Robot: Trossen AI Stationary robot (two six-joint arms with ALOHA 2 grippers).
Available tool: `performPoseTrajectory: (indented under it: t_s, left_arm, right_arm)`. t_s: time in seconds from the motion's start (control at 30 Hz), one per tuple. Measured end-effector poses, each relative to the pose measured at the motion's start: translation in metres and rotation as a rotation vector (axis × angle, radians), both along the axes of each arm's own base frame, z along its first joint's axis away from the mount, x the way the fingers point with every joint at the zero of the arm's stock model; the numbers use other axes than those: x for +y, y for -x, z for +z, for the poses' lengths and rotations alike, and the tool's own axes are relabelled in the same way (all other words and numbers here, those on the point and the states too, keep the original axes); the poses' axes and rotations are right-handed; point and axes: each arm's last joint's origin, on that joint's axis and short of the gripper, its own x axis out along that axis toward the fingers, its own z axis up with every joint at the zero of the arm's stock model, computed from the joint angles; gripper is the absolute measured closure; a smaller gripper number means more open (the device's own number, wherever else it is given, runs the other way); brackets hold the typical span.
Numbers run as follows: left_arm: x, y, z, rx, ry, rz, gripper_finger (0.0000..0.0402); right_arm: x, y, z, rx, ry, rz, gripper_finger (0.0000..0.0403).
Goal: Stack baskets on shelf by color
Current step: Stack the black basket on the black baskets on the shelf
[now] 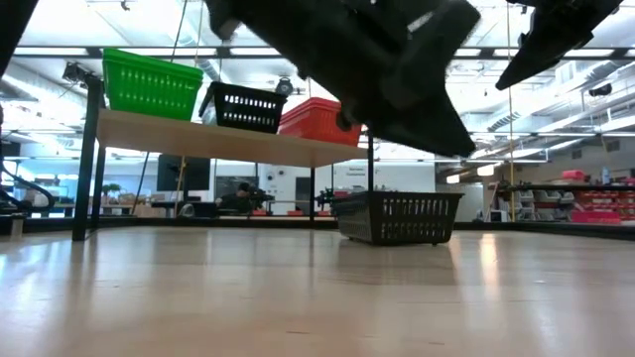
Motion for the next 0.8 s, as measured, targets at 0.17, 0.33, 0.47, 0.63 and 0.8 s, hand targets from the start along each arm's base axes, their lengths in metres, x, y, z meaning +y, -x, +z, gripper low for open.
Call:
performPoseTrajectory:
  t_s: [0.17, 0.33, 0.47, 0.63, 0.8]
  left_arm:
    - [0.015, 0.004, 0.002, 0.084, -0.069, 0.060, 0.0253]
    - [0.043, 0.004, -0.013, 0.193, -0.030, 0.129, 0.0220]
    - [0.053, 0.002, -0.013, 0.193, -0.031, 0.146, 0.0207]
    - [0.058, 0.001, -0.017, 0.236, 0.034, 0.092, 0.0220]
    - [0.055, 0.003, -0.024, 0.271, 0.069, 0.089, 0.0304]
  right_arm:
    - [0.000, 0.000, 0.000, -0.002, -0.003, -0.001, 0.0203]
    - [0.000, 0.000, 0.000, -0.004, -0.007, 0.001, 0.0203]
    - [0.000, 0.000, 0.000, -0.007, -0.012, -0.004, 0.0203]
    - [0.000, 0.000, 0.000, -0.005, -0.011, -0.004, 0.0203]
    - [0.000, 0.000, 0.000, 0.000, -0.010, -0.003, 0.0203]
